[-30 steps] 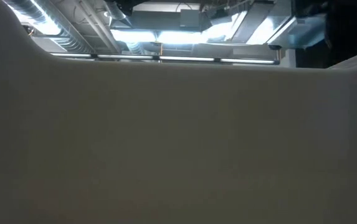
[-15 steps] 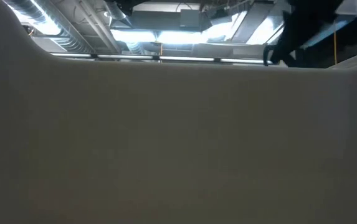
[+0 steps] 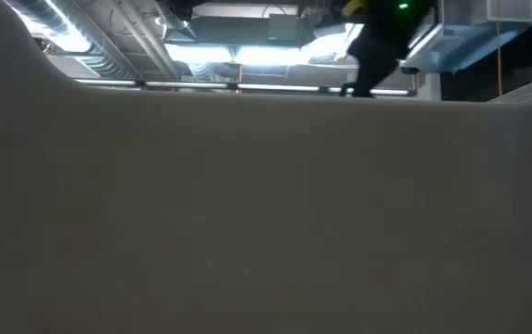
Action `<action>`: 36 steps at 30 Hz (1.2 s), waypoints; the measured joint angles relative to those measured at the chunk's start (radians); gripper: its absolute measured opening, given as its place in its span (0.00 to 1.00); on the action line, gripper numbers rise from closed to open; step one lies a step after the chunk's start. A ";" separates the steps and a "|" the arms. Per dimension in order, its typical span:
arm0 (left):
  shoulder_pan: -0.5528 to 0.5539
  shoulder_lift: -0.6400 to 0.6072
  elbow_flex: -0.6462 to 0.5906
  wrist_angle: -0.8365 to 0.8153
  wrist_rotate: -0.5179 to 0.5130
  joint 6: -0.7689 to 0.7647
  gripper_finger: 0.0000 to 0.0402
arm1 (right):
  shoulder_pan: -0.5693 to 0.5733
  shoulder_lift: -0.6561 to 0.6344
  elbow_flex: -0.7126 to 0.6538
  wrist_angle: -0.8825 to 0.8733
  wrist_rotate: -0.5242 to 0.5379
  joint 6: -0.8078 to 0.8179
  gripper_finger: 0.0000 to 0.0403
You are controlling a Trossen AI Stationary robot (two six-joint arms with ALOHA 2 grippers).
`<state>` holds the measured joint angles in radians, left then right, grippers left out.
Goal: Sort rubber bands into baskets
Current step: Put the blue rubber band in the yellow bin
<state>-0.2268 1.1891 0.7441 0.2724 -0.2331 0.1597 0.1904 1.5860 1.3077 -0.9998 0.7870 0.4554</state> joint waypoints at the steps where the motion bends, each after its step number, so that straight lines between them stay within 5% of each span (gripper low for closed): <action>1: 0.000 -0.004 0.000 -0.018 -0.008 -0.001 0.35 | -0.025 0.000 0.009 0.027 0.000 -0.043 0.04; 7: 0.000 -0.012 0.000 -0.112 -0.049 0.005 0.35 | -0.162 0.000 0.049 0.272 -0.018 -0.306 0.04; 13: 0.000 -0.012 0.000 -0.142 -0.049 0.010 0.35 | -0.297 0.001 0.050 0.529 -0.158 -0.480 0.04; 23: 0.000 -0.012 0.000 -0.141 -0.051 0.012 0.35 | -0.484 0.083 0.050 0.841 -0.393 -0.491 0.04; 32: 0.000 -0.012 0.000 -0.131 -0.052 0.023 0.35 | -0.546 0.202 0.050 0.973 -0.444 -0.486 0.05; 36: 0.000 -0.012 0.000 -0.131 -0.052 0.023 0.35 | -0.546 0.238 0.050 0.972 -0.446 -0.490 0.12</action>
<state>-0.2266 1.1767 0.7441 0.1414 -0.2852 0.1829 -0.3557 1.8243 1.3575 -0.0274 0.3411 -0.0348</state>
